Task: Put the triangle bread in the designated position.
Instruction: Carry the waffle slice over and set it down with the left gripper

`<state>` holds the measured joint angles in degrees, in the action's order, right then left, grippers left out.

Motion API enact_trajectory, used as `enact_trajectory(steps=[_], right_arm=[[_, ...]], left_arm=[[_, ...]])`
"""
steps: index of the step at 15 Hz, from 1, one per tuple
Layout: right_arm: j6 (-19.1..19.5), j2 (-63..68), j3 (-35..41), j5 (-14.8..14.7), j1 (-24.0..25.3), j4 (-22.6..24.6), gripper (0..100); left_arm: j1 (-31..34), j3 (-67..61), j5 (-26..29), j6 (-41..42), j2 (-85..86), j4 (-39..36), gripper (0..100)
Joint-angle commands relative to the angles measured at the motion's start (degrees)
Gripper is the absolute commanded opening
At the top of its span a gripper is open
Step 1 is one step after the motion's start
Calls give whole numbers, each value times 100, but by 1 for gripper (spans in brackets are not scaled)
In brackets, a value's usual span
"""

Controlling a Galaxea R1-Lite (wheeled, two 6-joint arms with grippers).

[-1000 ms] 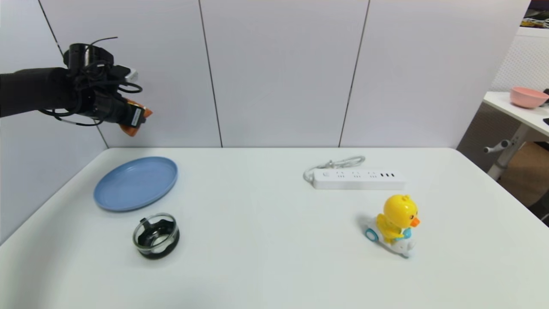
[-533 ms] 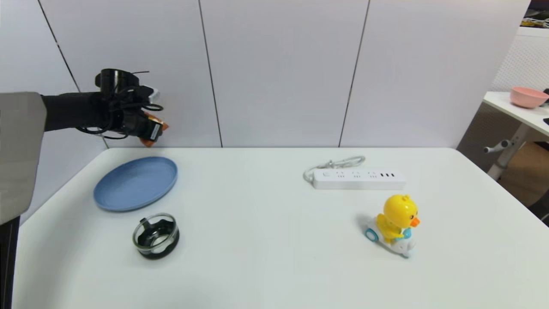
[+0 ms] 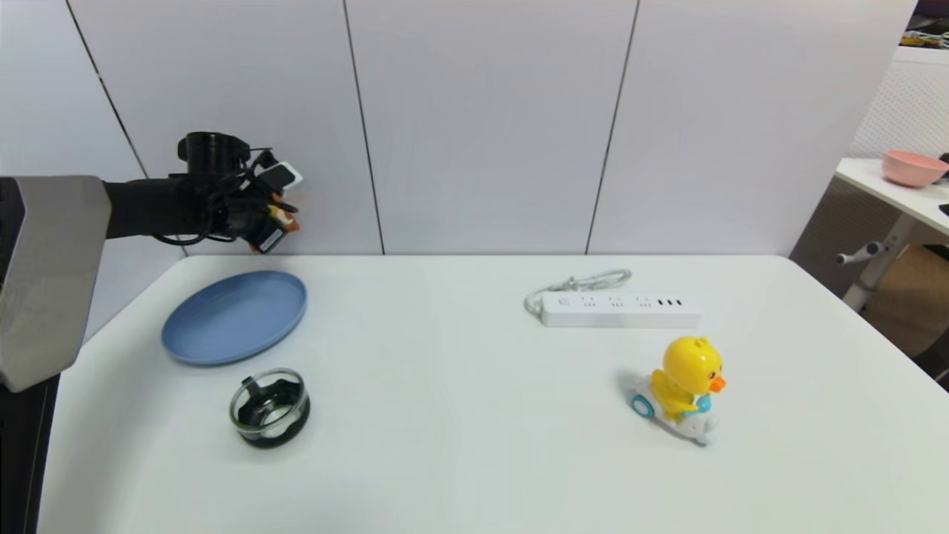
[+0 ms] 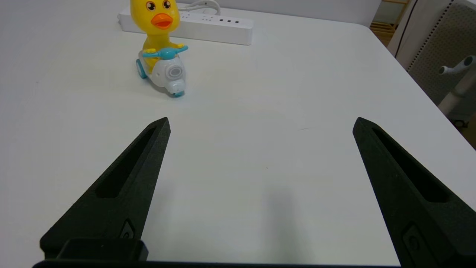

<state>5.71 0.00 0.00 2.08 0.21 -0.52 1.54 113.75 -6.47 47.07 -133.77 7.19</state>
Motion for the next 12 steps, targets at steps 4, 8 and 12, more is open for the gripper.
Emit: enact_trajectory(steps=[4,8,12], right_arm=[[1,0,9,2,-3,0,100],[1,0,9,2,-3,0,100],[1,0,9,2,-3,0,100]], left_arm=[[-31,-64,6,347,-202,-333,0],[-48,-64,-3,118,-220,-324,0],[-57,-64,-21,-550,-220,186,0]])
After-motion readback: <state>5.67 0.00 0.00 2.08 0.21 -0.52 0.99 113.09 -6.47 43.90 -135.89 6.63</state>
